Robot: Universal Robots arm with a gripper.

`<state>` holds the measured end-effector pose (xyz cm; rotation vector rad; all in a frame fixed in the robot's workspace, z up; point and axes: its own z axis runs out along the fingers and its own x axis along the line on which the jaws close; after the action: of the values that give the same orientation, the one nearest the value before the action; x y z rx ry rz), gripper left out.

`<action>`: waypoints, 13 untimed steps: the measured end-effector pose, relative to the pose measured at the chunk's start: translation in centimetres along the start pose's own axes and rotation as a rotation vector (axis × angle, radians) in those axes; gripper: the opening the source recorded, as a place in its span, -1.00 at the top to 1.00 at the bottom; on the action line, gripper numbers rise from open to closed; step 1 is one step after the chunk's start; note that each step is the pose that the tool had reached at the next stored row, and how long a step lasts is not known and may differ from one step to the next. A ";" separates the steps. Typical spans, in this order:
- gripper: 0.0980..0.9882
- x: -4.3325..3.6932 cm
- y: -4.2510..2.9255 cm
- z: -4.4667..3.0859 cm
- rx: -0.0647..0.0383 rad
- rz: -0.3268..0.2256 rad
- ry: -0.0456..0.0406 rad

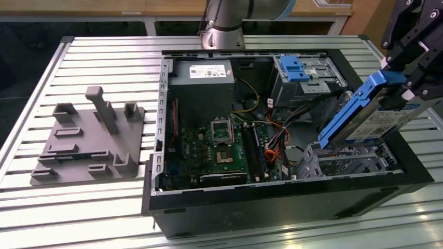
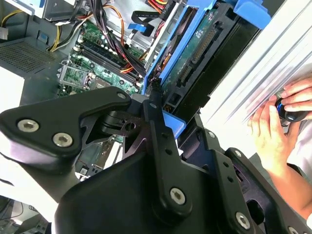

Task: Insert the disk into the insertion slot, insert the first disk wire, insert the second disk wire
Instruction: 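Insert the disk into the insertion slot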

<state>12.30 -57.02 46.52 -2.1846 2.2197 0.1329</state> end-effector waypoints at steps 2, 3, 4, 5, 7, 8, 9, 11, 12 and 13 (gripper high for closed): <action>0.40 0.01 0.00 0.09 0.000 0.000 0.0003; 0.40 0.01 -0.01 0.13 0.000 -0.001 0.0005; 0.40 0.01 0.00 0.17 0.000 -0.001 0.0005; 0.40 0.02 -0.01 0.21 0.000 -0.002 0.0006; 0.40 0.02 -0.01 0.31 0.000 -0.003 0.0007; 0.40 0.03 -0.02 0.37 0.000 -0.004 0.0008; 0.40 0.03 -0.02 0.42 0.000 -0.005 0.0008; 0.40 0.04 -0.02 0.54 0.000 -0.006 0.0010; 0.40 0.04 -0.03 0.60 -0.001 -0.007 0.0011; 0.40 0.05 -0.03 0.67 -0.001 -0.008 0.0010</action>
<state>12.30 -57.01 45.85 -2.1942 2.2115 0.1323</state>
